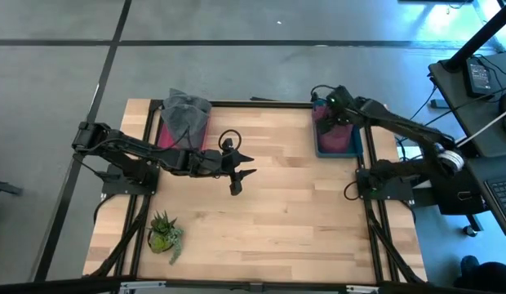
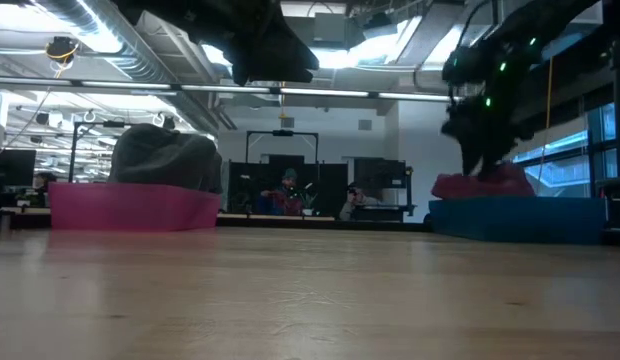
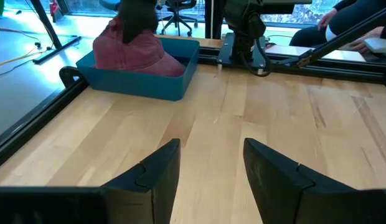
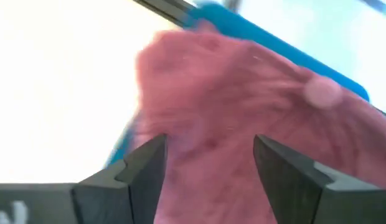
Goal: Pick & Place hat
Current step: Put the red cap into the blue bin, then return to Home Position
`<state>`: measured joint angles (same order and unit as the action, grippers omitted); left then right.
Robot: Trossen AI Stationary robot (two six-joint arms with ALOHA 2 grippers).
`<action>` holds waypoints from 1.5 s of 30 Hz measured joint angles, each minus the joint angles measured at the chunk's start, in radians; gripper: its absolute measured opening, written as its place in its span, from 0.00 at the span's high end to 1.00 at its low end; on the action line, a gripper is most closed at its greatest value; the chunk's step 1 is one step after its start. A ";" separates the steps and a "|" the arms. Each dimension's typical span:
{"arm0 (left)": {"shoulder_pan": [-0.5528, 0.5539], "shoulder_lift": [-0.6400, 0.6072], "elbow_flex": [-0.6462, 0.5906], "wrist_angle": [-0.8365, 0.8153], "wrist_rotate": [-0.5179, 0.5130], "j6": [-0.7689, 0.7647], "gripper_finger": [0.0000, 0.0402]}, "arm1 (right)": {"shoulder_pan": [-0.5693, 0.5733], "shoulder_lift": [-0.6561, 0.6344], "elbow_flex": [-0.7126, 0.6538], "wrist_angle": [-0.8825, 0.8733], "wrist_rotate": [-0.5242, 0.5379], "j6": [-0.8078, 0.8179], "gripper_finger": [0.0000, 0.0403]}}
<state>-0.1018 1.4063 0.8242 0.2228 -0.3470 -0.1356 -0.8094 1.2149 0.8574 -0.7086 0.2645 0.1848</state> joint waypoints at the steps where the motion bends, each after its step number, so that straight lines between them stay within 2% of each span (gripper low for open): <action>1: 0.000 0.000 0.000 0.000 0.000 0.000 0.57 | 0.026 -0.031 0.000 0.001 -0.019 0.003 0.41; 3: 0.000 0.000 0.000 0.001 0.000 0.000 0.57 | 0.099 -0.087 0.000 0.006 -0.036 0.003 0.41; 5: -0.001 0.000 0.000 0.004 0.012 -0.008 0.57 | 0.197 -0.137 -0.003 0.033 -0.011 0.023 0.41; 8: 0.003 0.000 0.000 0.030 0.082 0.038 0.57 | 0.370 -0.201 -0.051 0.189 0.050 0.059 0.41; 12: 0.020 -0.028 -0.025 0.102 0.147 0.031 0.56 | 0.603 -0.279 -0.188 0.460 0.028 0.046 0.41; 16: 0.017 -0.090 -0.174 0.297 0.152 0.022 0.57 | 0.796 -0.375 -0.372 0.701 0.028 0.036 0.41; 20: 0.020 -0.209 -0.348 0.523 0.179 -0.010 0.57 | 0.919 -0.457 -0.546 0.915 0.023 0.059 0.41; 23: 0.018 -0.292 -0.451 0.600 0.239 0.000 0.57 | 0.982 -0.481 -0.655 1.102 0.023 0.065 0.41; 26: 0.019 -0.354 -0.511 0.627 0.219 -0.010 0.57 | 1.023 -0.481 -0.733 1.285 0.023 0.023 0.41; 28: 0.019 -0.375 -0.530 0.625 0.204 -0.011 0.57 | 1.046 -0.481 -0.768 1.348 0.022 -0.006 0.41; 38: 0.039 -0.512 -0.631 0.648 0.223 0.002 0.57 | 1.078 -0.485 -0.853 1.401 0.019 -0.033 0.41; 45: 0.101 -0.578 -0.721 0.708 0.327 -0.060 0.57 | 1.071 -0.485 -0.852 1.400 -0.078 -0.082 0.41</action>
<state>-0.0010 0.8283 0.1035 0.9307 -0.0200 -0.1953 0.2620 0.7300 0.0051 0.6918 0.1861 0.1024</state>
